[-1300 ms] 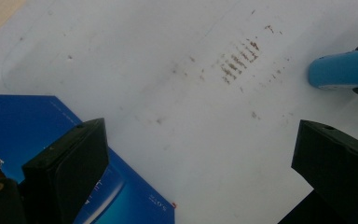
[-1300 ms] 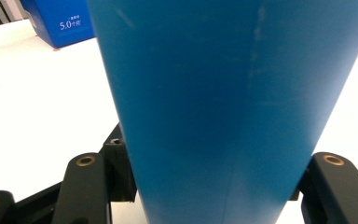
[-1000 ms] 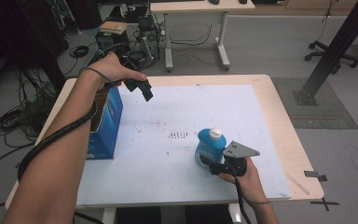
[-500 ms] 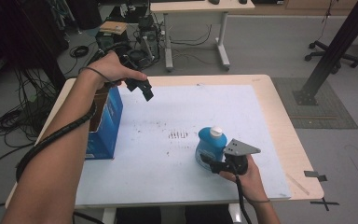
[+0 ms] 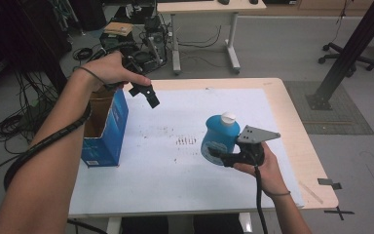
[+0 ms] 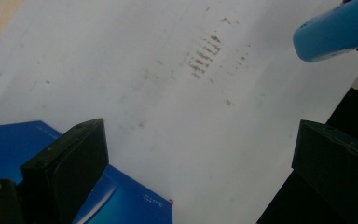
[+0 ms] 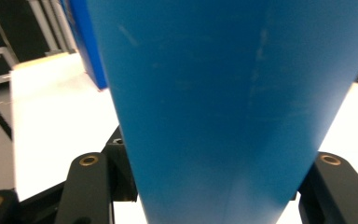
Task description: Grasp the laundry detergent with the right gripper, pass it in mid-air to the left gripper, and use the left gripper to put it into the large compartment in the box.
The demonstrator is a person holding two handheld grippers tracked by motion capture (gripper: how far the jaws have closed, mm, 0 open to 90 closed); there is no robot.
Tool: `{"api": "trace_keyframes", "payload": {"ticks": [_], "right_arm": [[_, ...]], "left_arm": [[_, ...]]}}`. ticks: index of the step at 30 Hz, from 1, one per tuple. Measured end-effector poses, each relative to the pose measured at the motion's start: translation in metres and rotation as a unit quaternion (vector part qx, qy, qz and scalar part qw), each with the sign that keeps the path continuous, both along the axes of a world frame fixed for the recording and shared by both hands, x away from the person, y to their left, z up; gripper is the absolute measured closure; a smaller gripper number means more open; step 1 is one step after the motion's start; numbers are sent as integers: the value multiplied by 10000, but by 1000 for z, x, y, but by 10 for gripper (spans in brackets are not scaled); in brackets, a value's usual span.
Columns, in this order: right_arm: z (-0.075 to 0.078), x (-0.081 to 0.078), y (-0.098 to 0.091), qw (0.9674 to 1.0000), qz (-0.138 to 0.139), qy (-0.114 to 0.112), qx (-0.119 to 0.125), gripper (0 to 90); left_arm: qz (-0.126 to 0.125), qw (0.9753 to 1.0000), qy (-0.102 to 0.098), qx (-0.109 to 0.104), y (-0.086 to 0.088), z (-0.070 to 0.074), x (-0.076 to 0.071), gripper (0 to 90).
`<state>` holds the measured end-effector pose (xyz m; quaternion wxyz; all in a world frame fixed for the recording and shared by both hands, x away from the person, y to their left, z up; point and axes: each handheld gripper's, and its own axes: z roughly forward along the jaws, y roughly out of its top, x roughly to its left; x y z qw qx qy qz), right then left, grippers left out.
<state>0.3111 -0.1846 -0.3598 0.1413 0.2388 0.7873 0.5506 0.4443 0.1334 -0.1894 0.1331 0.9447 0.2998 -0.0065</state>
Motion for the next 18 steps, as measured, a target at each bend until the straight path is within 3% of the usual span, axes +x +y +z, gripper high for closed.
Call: {"api": "trace_keyframes", "payload": {"ticks": [1,2,3,6,12,17,18], "right_arm": [[7,2,1,10000,81,-6,5,424],[7,2,1,10000,81,-6,5,424],[21,5,1,9997,227,-23,19,424],[21,5,1,9997,227,-23,19,424],[40,9,1,9983,577,10,28,424],[61,14,1,9941,1079,37,48,424],[61,14,1,9941,1079,37,48,424]], "left_arm": [[-158,9999,13,38,2,3,-5,38],[-158,9999,13,38,2,3,-5,37],[-158,9999,13,38,2,3,-5,37],[-272,9996,-2,25,3,5,-9,37],[-575,9982,-163,-81,3,13,-21,38],[-828,9958,-348,-191,6,22,-34,38],[-828,9958,-348,-191,6,22,-34,38]]}}
